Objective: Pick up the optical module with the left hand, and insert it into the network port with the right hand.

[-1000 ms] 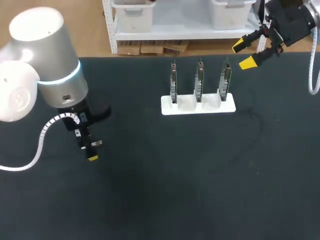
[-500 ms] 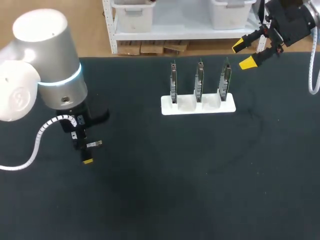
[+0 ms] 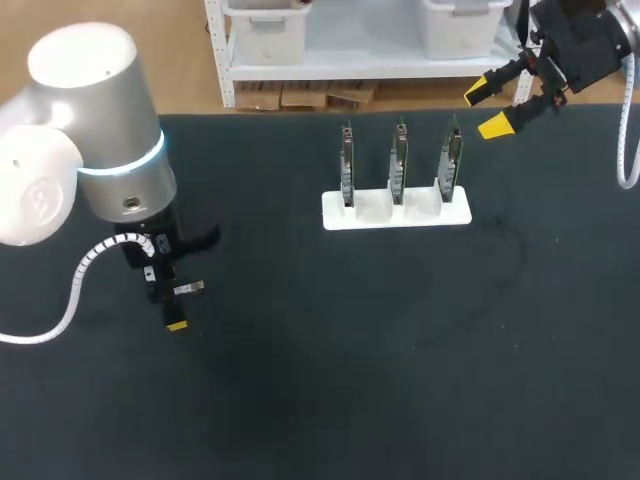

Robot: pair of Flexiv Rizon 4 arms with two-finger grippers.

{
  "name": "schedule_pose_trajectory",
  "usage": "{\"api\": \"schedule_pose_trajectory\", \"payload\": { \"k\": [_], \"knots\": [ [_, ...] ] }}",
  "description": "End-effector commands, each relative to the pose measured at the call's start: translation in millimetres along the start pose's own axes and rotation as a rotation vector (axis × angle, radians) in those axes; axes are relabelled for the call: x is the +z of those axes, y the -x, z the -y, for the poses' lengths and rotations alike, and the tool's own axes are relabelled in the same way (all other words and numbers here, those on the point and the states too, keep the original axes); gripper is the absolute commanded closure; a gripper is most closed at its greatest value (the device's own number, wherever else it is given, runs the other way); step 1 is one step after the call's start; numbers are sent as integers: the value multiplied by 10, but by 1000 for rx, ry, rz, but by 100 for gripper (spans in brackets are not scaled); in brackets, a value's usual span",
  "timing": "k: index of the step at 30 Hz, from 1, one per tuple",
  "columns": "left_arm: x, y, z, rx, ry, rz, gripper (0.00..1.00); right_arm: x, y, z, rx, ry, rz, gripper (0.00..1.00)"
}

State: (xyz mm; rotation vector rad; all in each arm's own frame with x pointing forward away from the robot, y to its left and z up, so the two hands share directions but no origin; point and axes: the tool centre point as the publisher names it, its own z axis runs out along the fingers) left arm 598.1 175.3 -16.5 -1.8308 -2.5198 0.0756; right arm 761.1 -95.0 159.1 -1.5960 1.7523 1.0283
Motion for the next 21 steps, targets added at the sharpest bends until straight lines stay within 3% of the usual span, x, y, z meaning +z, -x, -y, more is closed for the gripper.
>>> {"api": "schedule_pose_trajectory", "payload": {
  "k": [1, 9, 10, 12, 13, 21],
  "knots": [
    [14, -8, -9, 0, -2, 5, 0, 2, 3, -15, 1, -4, -1, 0],
    [18, -32, 0, -8, -4, 17, 3, 2, 3, -15, 1, -4, -1, 0],
    [18, -32, 1, -9, -5, 16, 43, 2, 3, -15, 1, -4, -1, 0],
    [24, -33, 4, -9, -6, 15, 65, 2, 3, -15, 1, -4, -1, 0],
    [25, -33, 6, -10, -7, 14, 100, 2, 3, -15, 1, -4, -1, 0],
    [22, -65, 23, -37, -12, 29, 100, 2, 3, -15, 1, -4, -1, 0]
  ]
}}
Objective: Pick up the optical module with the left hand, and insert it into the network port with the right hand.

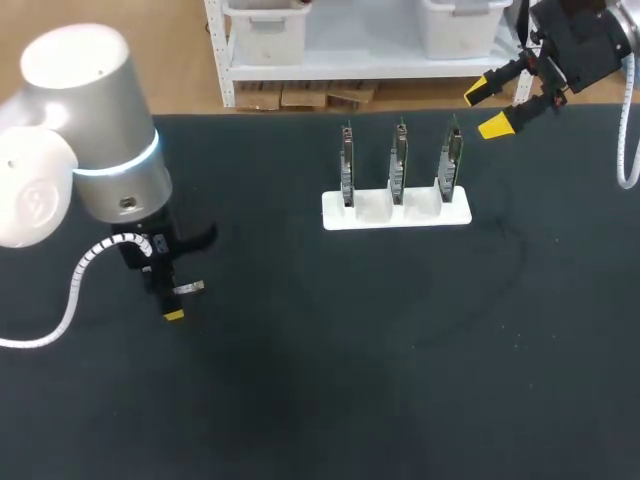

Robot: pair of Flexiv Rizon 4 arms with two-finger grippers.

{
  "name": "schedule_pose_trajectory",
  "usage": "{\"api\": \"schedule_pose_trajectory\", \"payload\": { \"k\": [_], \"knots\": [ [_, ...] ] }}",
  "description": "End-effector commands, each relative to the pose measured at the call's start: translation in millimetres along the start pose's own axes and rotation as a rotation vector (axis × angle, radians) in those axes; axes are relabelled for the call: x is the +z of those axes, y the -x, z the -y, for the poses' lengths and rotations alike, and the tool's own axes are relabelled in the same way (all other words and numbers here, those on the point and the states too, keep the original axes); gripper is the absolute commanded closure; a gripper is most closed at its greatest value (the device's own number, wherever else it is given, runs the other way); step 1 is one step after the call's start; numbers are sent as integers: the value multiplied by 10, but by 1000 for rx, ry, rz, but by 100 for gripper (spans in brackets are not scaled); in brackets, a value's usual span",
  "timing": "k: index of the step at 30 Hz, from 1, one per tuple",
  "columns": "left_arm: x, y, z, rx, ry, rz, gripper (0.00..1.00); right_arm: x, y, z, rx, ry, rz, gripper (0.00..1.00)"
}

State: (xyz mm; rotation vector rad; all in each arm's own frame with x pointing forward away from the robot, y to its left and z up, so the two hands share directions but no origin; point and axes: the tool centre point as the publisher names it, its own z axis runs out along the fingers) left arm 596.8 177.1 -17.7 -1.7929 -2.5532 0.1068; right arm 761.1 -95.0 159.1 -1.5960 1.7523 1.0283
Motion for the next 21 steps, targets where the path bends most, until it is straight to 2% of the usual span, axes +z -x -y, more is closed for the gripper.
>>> {"api": "schedule_pose_trajectory", "payload": {
  "k": [1, 11, 15, 17, 21],
  "knots": [
    [6, -53, 19, -7, -1, 14, 100, 3, 3, -15, 1, -4, -1, 0],
    [-11, -109, 99, -40, -20, 30, 100, 3, 3, -15, 1, -4, -1, 0],
    [-114, -123, 117, -48, -25, 89, 100, 3, 3, -15, 1, -4, -1, 0],
    [-239, -136, 112, -58, -26, 171, 100, 3, 3, -15, 1, -4, -1, 0],
    [-556, -156, 65, -79, 3, 243, 100, 3, 3, -15, 1, -4, -1, 0]
  ]
}}
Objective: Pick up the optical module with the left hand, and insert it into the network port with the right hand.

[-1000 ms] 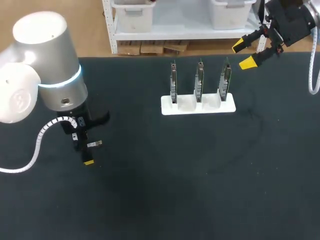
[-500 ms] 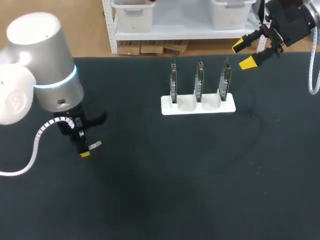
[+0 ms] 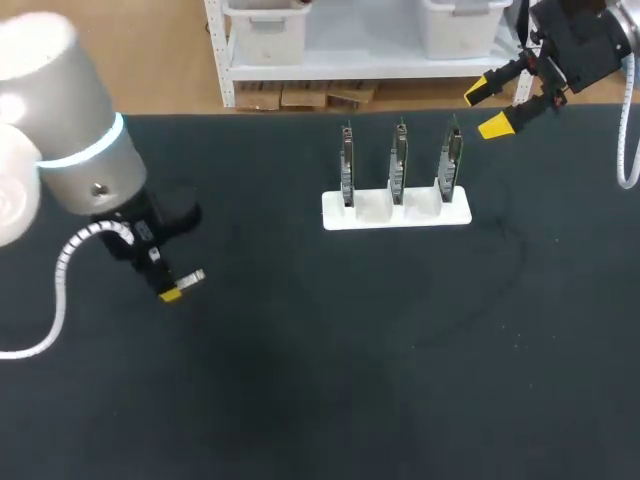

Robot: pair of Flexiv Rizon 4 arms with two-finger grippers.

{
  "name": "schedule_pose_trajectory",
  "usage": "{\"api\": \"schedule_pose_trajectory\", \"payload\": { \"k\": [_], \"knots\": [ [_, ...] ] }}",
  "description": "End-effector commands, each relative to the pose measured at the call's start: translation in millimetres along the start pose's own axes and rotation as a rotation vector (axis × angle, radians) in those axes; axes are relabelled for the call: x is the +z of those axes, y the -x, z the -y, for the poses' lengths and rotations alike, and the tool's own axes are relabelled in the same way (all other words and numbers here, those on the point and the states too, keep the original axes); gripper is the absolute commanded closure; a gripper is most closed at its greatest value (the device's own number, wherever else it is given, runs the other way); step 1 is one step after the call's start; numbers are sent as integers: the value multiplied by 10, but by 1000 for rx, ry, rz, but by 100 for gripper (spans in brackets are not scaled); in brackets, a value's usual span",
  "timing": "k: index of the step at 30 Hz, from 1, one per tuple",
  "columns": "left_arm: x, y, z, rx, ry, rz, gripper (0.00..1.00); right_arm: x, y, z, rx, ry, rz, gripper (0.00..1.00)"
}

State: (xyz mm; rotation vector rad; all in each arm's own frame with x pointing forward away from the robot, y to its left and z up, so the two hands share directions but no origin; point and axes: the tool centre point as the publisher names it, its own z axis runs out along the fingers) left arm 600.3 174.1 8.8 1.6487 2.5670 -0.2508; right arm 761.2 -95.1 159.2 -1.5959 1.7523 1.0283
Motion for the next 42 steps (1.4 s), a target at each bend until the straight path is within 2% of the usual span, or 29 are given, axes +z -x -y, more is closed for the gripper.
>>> {"api": "schedule_pose_trajectory", "payload": {
  "k": [1, 9, 22, 25, 31, 36, 42],
  "knots": [
    [-407, -148, 51, -1, 27, 112, 100, 3, 3, -15, 1, -4, -1, 0],
    [-1092, -6, 26, 24, 71, 185, 100, 3, 3, -15, 1, -4, -1, 0],
    [-1092, -6, 26, 24, 71, 185, 100, 3, 3, -15, 1, -4, -1, 0],
    [-1116, -25, 55, 16, 81, 242, 100, 3, 3, -15, 1, -4, -1, 0],
    [-1244, 523, -115, 140, 112, 415, 100, 3, 3, -15, 1, -4, -1, 0],
    [-1403, 997, -241, 266, 109, 460, 100, 3, 3, -15, 1, -4, -1, 0],
    [-1675, 1411, -359, 380, 123, 469, 100, 3, 3, -15, 1, -4, -1, 0]
  ]
}}
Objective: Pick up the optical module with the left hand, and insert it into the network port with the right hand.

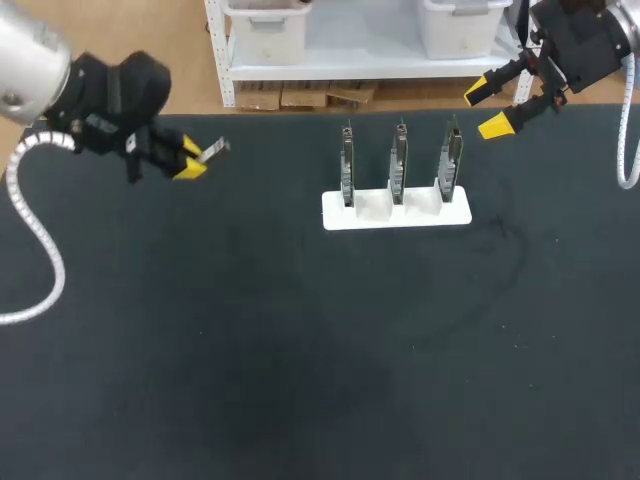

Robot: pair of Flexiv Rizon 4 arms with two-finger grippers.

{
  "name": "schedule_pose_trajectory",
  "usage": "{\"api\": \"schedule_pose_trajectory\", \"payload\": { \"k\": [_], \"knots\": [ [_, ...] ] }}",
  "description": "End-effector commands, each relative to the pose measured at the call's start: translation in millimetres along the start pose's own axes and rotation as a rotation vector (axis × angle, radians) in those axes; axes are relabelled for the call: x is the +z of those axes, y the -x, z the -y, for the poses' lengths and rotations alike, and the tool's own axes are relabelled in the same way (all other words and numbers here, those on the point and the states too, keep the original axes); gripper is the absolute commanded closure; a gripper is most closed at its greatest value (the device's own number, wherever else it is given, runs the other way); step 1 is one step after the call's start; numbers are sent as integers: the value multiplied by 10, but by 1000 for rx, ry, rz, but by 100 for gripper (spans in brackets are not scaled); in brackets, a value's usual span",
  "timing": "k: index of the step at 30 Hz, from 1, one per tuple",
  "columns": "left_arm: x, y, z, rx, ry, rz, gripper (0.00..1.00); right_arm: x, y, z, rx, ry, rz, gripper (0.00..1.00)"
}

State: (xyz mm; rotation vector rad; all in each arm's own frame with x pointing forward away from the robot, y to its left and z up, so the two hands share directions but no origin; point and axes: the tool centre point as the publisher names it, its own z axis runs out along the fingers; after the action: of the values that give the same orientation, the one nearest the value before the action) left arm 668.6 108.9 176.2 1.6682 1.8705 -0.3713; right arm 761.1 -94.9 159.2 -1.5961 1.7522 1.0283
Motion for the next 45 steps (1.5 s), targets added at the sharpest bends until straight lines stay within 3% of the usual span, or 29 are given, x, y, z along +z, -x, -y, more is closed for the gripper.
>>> {"api": "schedule_pose_trajectory", "payload": {
  "k": [1, 5, 21, 26, 34, 42, 45],
  "knots": [
    [16, 297, -299, 45, -42, -24, 100, 2, 3, -15, 1, -4, -1, 0],
    [-25, 451, -379, 72, -39, -48, 100, 2, 3, -15, 1, -4, -1, 0],
    [-26, 454, -351, 61, -11, -30, 100, 2, 3, -15, 1, -4, -1, 0],
    [118, 775, -536, 144, 25, 76, 100, 2, 3, -15, 1, -4, -1, 0],
    [421, 1382, -808, 302, -34, 244, 100, 2, 3, -15, 1, -4, -1, 0],
    [570, 1598, -846, 340, -82, 339, 100, 2, 3, -15, 1, -4, -1, 0],
    [605, 1581, -827, 331, -98, 313, 100, 2, 3, -15, 1, -4, -1, 0]
  ]
}}
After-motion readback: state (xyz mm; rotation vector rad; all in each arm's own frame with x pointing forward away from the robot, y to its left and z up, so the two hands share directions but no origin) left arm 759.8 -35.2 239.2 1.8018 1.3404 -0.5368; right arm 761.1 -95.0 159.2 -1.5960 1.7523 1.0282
